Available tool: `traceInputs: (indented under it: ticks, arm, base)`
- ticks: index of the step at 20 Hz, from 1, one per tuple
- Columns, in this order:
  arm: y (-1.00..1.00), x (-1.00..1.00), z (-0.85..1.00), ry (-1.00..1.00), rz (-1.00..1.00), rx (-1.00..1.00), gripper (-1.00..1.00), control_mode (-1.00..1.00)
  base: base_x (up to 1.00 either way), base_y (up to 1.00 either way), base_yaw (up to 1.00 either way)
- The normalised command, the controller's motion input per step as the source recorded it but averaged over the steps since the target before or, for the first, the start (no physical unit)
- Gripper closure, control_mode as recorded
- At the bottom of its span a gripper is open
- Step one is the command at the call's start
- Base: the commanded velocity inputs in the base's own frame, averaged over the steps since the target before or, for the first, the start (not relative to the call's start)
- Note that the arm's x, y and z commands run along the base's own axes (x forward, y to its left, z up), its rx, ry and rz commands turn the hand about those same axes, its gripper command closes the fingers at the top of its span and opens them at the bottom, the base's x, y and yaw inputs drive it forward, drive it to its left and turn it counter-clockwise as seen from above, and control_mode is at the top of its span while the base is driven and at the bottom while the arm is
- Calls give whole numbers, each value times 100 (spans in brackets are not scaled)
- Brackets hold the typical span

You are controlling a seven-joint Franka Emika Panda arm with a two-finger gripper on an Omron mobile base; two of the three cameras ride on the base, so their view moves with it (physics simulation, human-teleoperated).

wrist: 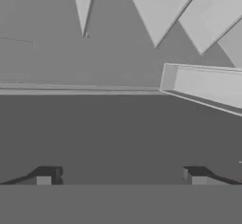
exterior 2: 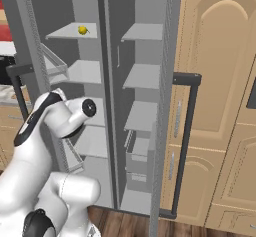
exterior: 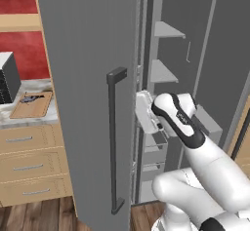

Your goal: Retrieve a lemon from the fridge and place it on the cutting board with the fish.

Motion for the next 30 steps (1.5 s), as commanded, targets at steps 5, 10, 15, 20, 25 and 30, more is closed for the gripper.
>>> traceInputs:
  ticks: [5,10,15,20,25,30]
  arm:
    - [47,-76,-12,2,10,1,-100,-100]
    - [55,-100,-1,16,11,2,-100,-100]
    - [91,-99,0,20,7,0,-100,-100]
    - [100,-70,0,11,1,0,-100,-100]
    - [100,-41,0,0,0,0,-100,-100]
    - [100,-28,0,-5,-4,0,-100,-100]
  base:
    - [0,0,0]
    - [0,0,0]
    - [0,0,0]
    - [0,0,0]
    - [0,0,0]
    - [0,0,0]
